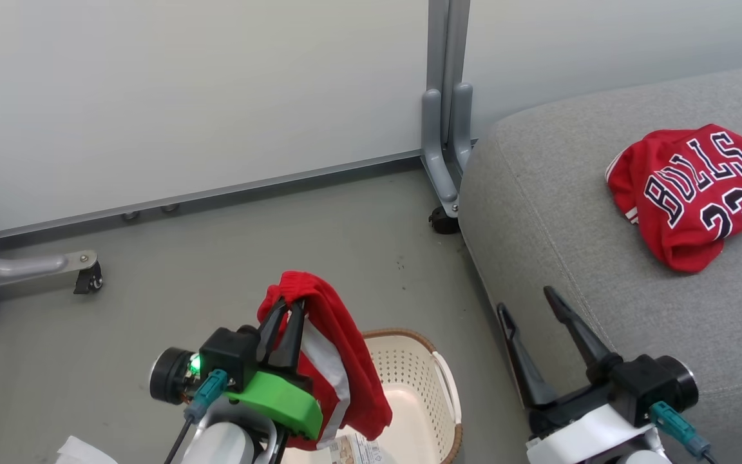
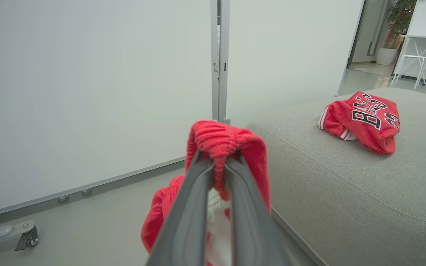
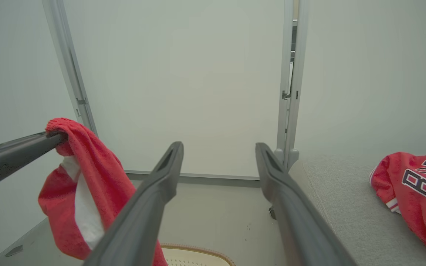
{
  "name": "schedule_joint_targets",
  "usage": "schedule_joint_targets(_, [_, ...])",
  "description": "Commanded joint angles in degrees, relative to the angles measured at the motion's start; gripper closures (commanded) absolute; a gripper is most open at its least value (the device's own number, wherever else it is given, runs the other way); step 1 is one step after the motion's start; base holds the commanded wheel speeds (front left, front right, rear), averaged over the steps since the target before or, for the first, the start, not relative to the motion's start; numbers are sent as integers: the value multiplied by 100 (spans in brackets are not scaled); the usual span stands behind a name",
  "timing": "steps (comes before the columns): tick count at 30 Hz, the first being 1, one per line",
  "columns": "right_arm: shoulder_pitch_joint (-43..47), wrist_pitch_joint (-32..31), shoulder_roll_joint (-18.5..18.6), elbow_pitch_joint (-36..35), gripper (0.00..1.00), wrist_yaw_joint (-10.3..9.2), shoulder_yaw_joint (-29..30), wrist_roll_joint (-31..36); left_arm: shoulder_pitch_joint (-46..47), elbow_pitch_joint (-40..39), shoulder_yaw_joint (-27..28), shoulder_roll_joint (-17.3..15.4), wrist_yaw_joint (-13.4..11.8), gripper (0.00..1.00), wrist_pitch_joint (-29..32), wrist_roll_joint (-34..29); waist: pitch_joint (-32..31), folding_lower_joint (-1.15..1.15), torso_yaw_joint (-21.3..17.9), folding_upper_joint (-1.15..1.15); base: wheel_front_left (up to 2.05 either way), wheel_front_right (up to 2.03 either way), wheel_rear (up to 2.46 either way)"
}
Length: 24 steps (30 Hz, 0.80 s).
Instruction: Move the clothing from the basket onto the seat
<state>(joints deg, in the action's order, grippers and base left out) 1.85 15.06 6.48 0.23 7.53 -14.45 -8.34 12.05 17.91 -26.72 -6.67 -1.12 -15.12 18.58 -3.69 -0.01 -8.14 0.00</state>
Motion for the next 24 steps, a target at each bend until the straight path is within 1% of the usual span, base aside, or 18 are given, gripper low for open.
schedule_joint_targets(1, [30,18,21,41,0,-8,-53,17,13,-77,13,-17,36,100,-4,-58,-8,1,19,0,0,0,0])
schedule_joint_targets(6, [-39,18,66,179,0,-8,-306,0,170,-371,-40,24,152,100,-4,-168,4,1,88,0,0,0,0])
schedule_joint_targets(10, [-148,18,150,434,0,-8,-763,113,363,-610,-168,78,242,100,15,-220,37,1,146,0,0,0,0])
schedule_joint_targets(15, [-403,18,169,896,0,-8,-1359,154,585,-1045,-382,162,330,100,220,-199,126,1,184,0,0,0,0])
schedule_joint_targets(19, [-610,18,33,1135,0,-8,-1431,97,729,-1424,-611,228,410,100,450,-130,226,1,215,0,0,0,0])
schedule_joint_targets(24, [-776,18,-117,1350,0,-8,-1355,16,855,-1830,-903,319,517,100,792,190,313,1,248,0,0,0,0])
